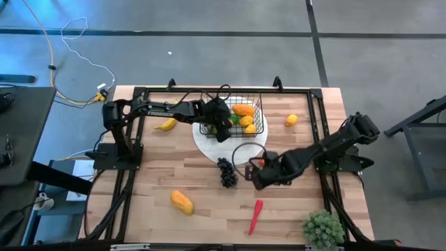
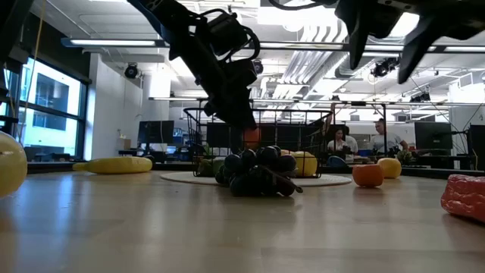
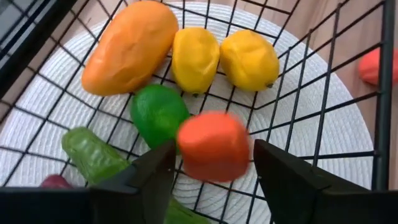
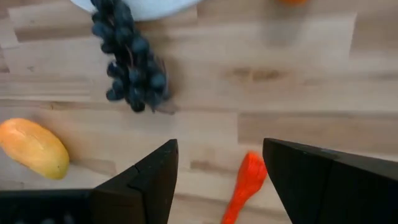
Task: Build produce basket
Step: Put the bottom orange into the wire basket, then put the red chili pepper into the wire basket
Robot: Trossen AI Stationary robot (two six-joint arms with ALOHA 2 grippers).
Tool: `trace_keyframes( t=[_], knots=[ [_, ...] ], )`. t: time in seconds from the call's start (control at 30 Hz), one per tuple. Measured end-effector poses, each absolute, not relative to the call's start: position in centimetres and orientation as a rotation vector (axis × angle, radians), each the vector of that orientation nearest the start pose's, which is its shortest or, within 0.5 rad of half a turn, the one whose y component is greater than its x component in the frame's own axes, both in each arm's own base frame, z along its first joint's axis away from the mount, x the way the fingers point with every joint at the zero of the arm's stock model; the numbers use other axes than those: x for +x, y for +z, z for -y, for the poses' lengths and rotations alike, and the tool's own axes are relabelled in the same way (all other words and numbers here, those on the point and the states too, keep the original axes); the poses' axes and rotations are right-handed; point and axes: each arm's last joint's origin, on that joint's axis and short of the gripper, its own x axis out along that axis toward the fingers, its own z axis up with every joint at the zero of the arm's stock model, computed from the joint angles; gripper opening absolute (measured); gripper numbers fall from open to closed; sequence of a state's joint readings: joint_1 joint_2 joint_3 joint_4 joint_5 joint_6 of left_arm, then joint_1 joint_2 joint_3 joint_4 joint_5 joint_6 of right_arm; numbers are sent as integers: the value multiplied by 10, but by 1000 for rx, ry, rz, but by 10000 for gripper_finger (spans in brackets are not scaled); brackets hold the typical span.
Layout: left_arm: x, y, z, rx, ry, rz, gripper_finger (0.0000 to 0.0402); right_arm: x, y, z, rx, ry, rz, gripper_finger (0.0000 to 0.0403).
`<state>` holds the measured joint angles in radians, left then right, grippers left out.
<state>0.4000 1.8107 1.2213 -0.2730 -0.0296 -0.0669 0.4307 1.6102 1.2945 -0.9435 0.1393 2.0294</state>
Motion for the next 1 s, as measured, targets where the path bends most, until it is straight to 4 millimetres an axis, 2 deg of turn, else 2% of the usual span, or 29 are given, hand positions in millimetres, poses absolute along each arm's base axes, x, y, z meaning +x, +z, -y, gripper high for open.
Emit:
trace_keyframes(
  t=[0.2, 0.47, 0.8, 1.0],
  knots=[
    [353, 201, -150, -209, 426, -835, 228, 289, 238, -159, 1499, -989, -972, 215],
    [352, 205, -155, -159, 416, -853, 232, 289, 225, -175, 1560, -1048, -983, 215],
    [351, 238, -172, -129, 355, -892, 232, 296, 200, -187, 1563, -1071, -1133, 215],
    [347, 262, -182, -121, 351, -930, 232, 299, 184, -193, 1542, -1106, -1157, 215]
  ],
)
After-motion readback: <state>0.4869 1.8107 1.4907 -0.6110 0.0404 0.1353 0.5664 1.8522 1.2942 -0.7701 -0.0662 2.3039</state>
